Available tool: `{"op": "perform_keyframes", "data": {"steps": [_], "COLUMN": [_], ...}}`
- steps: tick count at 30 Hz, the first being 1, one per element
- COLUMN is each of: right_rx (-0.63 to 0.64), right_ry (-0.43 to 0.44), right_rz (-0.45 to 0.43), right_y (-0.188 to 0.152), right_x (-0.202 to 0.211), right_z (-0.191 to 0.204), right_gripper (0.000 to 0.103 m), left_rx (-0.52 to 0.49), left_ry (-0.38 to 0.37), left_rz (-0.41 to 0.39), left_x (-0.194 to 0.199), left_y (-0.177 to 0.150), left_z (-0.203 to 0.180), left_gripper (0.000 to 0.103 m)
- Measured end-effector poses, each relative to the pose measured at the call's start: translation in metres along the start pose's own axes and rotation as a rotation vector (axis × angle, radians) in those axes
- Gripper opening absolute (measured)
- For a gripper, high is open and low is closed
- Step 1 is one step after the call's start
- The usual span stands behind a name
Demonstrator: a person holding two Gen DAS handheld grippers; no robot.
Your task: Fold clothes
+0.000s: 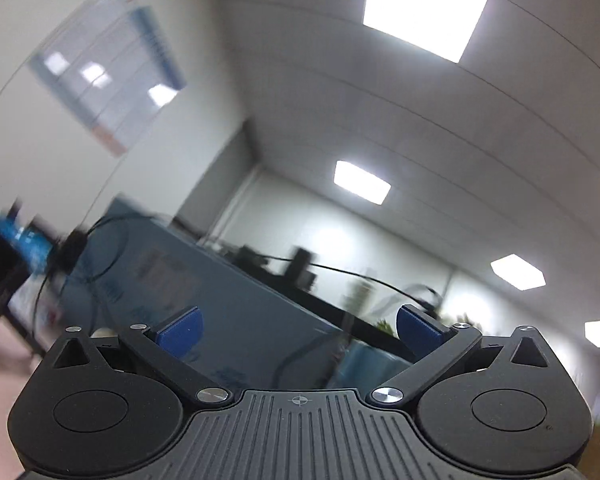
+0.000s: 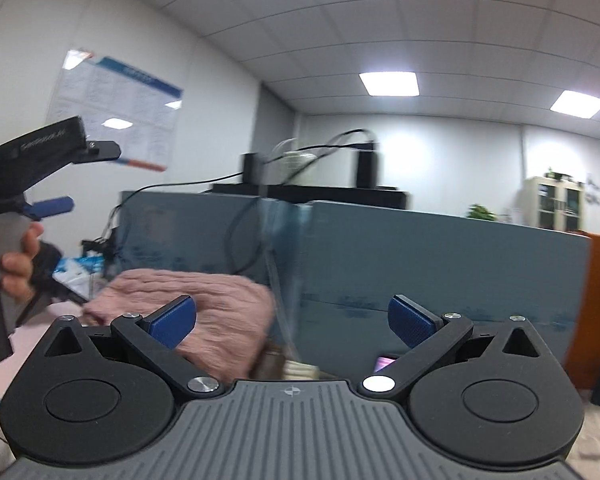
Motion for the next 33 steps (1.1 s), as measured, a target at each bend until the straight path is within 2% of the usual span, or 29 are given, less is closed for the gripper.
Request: {"op": "perform_keyframes", "data": {"steps": [1, 3, 8, 14, 17, 18, 20, 22, 23, 24, 26, 29, 31, 33], "right_rx": [0.017, 0.054, 0.194, 0.261, 0.257, 0.194, 0.048, -0.071, -0.115, -0.152, -0.237, -0.3, -0.341, -0.383], "right_ry": [0.031, 0.089, 0.24, 0.343, 0.368, 0.362, 0.291, 0.268, 0.257, 0.259, 0.265, 0.229, 0.213, 0.201], "right_rz": [0.003, 0.011, 0.02, 0.096, 0.169, 0.195, 0.224, 0.22, 0.218, 0.214, 0.198, 0.159, 0.142, 0.127], "right_y": [0.002, 0.005, 0.001, -0.002, -0.009, -0.012, -0.017, -0.018, -0.017, -0.016, -0.013, -0.01, -0.008, -0.007], "right_x": [-0.01, -0.027, -0.066, -0.119, -0.144, -0.151, -0.161, -0.162, -0.161, -0.159, -0.155, -0.145, -0.143, -0.14], "right_z": [0.012, 0.035, 0.084, 0.138, 0.152, 0.146, 0.125, 0.102, 0.092, 0.084, 0.067, 0.045, 0.034, 0.024], "right_gripper": [0.103, 0.103, 0.103, 0.103, 0.1, 0.086, 0.061, 0.043, 0.029, 0.023, 0.021, 0.02, 0.02, 0.02], "left_rx": [0.06, 0.161, 0.341, 0.407, 0.419, 0.434, 0.462, 0.461, 0.458, 0.457, 0.434, 0.343, 0.25, 0.126], "left_ry": [0.035, 0.053, -0.066, -0.055, -0.021, -0.001, 0.002, -0.004, -0.016, -0.033, -0.077, -0.107, -0.083, -0.042], "left_rz": [-0.012, 0.006, 0.172, 0.231, 0.217, 0.219, 0.23, 0.249, 0.263, 0.283, 0.331, 0.404, 0.456, 0.5], "left_x": [-0.004, -0.01, -0.027, -0.035, -0.035, -0.037, -0.039, -0.041, -0.042, -0.045, -0.05, -0.056, -0.06, -0.062], "left_y": [0.004, 0.003, -0.014, -0.021, -0.021, -0.021, -0.023, -0.026, -0.028, -0.031, -0.039, -0.053, -0.067, -0.081], "left_z": [0.019, 0.054, 0.099, 0.122, 0.132, 0.136, 0.142, 0.14, 0.138, 0.135, 0.125, 0.108, 0.095, 0.083], "left_gripper": [0.103, 0.103, 0.103, 0.103, 0.103, 0.103, 0.103, 0.103, 0.103, 0.103, 0.102, 0.102, 0.101, 0.09]}}
Point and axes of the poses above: each gripper's, at about its wrist camera, not at the fingertips, and x roughly against the way its jaws point, z to its left, y to its top, the point moved 4 cm from there along -x, roughly the way its jaws point, and after that the axes turned 10 degrees about x, right-handed, at the moved point
